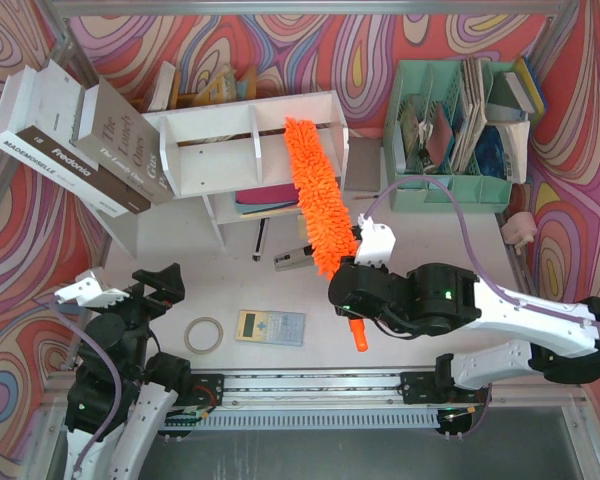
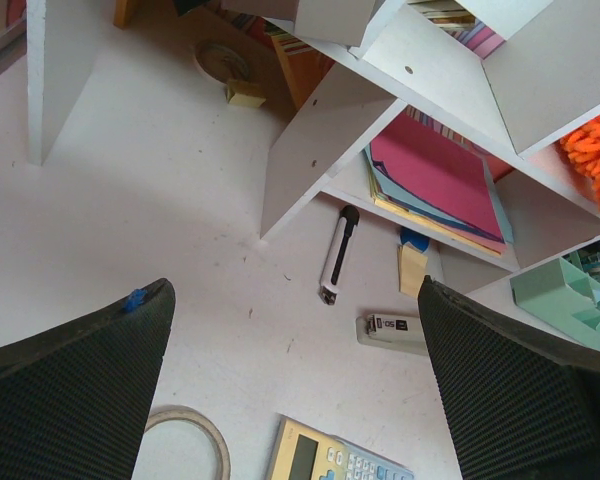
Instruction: Dust the bookshelf with a duster
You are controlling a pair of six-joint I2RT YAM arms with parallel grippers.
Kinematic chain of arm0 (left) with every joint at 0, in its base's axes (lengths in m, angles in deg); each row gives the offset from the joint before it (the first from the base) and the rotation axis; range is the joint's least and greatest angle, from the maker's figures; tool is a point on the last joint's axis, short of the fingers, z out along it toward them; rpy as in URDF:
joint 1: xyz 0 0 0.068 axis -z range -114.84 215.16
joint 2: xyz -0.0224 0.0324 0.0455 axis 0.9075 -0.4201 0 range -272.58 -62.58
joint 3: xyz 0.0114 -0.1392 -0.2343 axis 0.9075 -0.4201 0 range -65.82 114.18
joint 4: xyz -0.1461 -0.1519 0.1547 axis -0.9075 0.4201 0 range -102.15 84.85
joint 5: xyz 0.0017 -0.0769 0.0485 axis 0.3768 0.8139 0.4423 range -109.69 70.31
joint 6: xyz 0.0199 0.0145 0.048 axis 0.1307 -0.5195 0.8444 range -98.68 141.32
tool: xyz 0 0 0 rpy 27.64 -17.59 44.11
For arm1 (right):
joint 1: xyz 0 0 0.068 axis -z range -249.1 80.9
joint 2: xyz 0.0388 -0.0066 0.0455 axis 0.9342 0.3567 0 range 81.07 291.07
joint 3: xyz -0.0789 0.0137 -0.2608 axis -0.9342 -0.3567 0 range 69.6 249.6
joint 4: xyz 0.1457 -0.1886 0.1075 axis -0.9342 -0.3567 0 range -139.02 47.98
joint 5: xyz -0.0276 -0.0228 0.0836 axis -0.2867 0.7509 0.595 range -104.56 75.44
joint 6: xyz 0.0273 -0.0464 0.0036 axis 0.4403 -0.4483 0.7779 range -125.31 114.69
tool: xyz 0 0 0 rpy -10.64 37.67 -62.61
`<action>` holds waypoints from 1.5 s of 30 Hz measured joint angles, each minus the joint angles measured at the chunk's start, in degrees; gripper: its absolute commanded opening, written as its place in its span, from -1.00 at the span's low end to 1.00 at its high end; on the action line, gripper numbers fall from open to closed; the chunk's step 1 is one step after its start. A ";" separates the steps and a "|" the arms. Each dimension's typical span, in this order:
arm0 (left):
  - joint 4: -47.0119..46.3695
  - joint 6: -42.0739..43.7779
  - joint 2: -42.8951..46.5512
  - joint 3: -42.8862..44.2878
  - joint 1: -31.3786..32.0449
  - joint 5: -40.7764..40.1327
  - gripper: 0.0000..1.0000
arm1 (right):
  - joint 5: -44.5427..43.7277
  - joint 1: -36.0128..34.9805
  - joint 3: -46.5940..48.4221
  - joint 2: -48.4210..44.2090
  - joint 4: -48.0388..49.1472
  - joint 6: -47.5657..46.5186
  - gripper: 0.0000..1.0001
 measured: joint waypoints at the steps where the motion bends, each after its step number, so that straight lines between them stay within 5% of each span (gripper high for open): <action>1: 0.02 0.00 0.00 0.00 0.00 0.02 0.97 | -0.24 0.00 0.00 -0.48 -0.70 0.17 -1.00; 14: 0.11 0.00 0.00 0.00 0.00 0.00 0.97 | 2.69 0.04 0.09 7.45 5.55 -4.81 -1.00; 28: 0.35 -0.02 0.00 0.00 0.00 0.02 0.97 | 0.70 0.00 -0.09 1.27 2.19 -3.08 -1.00; 38: 0.35 -0.02 0.00 0.00 0.00 0.00 0.97 | 4.26 0.11 -0.09 7.67 6.51 -4.76 -1.00; 45: 0.35 -0.02 0.00 0.00 0.00 0.00 0.97 | 2.38 -0.04 -0.94 4.07 3.54 -1.99 -1.00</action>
